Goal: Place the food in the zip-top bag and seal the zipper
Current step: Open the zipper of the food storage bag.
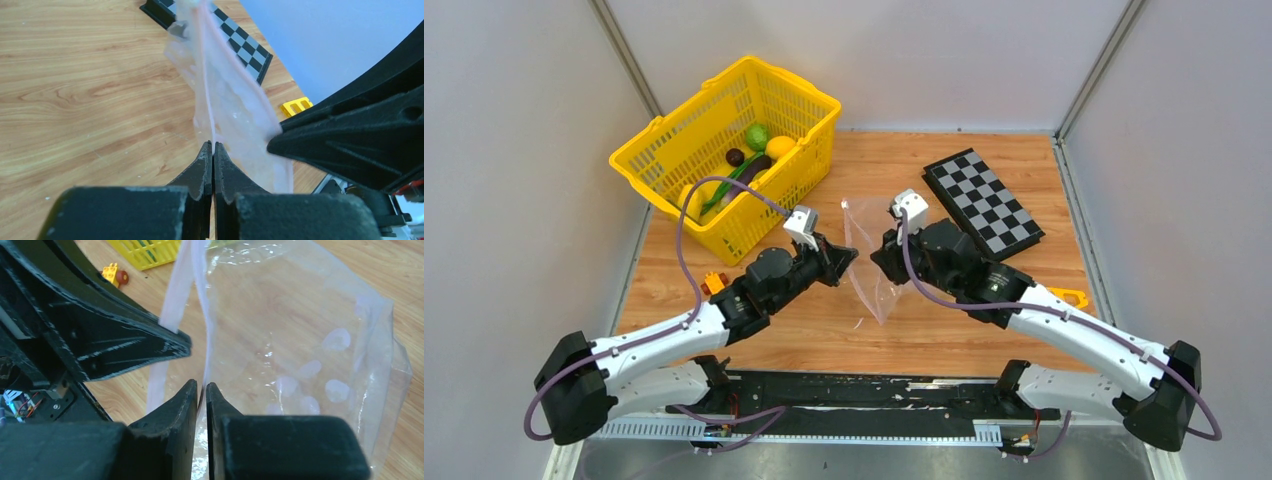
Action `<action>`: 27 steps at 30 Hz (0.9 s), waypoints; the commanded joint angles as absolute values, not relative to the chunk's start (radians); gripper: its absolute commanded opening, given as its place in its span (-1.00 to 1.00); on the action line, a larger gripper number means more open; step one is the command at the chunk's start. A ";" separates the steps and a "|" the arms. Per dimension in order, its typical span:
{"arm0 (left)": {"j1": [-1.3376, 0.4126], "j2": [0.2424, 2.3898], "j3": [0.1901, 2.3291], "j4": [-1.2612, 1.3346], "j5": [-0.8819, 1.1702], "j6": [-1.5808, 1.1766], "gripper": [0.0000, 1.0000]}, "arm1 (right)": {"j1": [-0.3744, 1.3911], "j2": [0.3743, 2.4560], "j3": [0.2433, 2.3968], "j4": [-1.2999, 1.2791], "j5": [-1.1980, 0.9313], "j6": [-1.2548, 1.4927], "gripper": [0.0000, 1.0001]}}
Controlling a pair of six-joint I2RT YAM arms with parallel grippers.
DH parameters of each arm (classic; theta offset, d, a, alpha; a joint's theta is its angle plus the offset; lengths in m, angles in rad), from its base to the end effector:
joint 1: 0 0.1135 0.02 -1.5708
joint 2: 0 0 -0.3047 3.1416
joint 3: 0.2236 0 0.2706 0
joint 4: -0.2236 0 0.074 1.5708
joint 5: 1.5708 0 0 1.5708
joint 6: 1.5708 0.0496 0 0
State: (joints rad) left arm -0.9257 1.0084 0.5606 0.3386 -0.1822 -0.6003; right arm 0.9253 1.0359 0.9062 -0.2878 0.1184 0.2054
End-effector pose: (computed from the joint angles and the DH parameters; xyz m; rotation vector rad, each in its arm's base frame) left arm 0.1535 -0.1891 0.2977 0.1439 1.7725 -0.9809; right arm 0.1531 0.1936 0.3510 -0.6437 1.9333 0.6075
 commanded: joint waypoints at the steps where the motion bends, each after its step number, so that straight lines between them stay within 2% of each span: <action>1: -0.939 1.037 0.632 0.329 -0.174 -0.597 -1.00 | 0.965 1.072 0.989 -0.347 0.090 0.181 -0.66; 3: -0.943 1.047 0.638 0.331 -0.183 -0.607 -1.00 | 0.990 1.087 1.002 -0.343 0.111 0.181 -0.54; 8: -0.951 1.050 0.640 0.340 -0.189 -0.626 -1.00 | 1.051 1.143 1.054 -0.405 0.308 0.168 -0.41; 13: -0.956 1.049 0.645 0.336 -0.199 -0.629 -1.00 | 1.085 1.183 1.069 -0.437 0.467 0.144 -0.38; 23: -0.957 1.048 0.648 0.331 -0.209 -0.629 -1.00 | 1.128 1.160 1.002 -0.300 0.555 0.082 -0.56; 27: -0.957 1.048 0.649 0.322 -0.226 -0.624 -1.00 | 1.144 1.178 1.001 -0.258 0.596 0.103 -0.93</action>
State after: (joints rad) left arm -0.9497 1.0500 0.6056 0.3096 -0.1944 -0.6235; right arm 1.1252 1.1824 0.9997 -0.3473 0.5240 0.1047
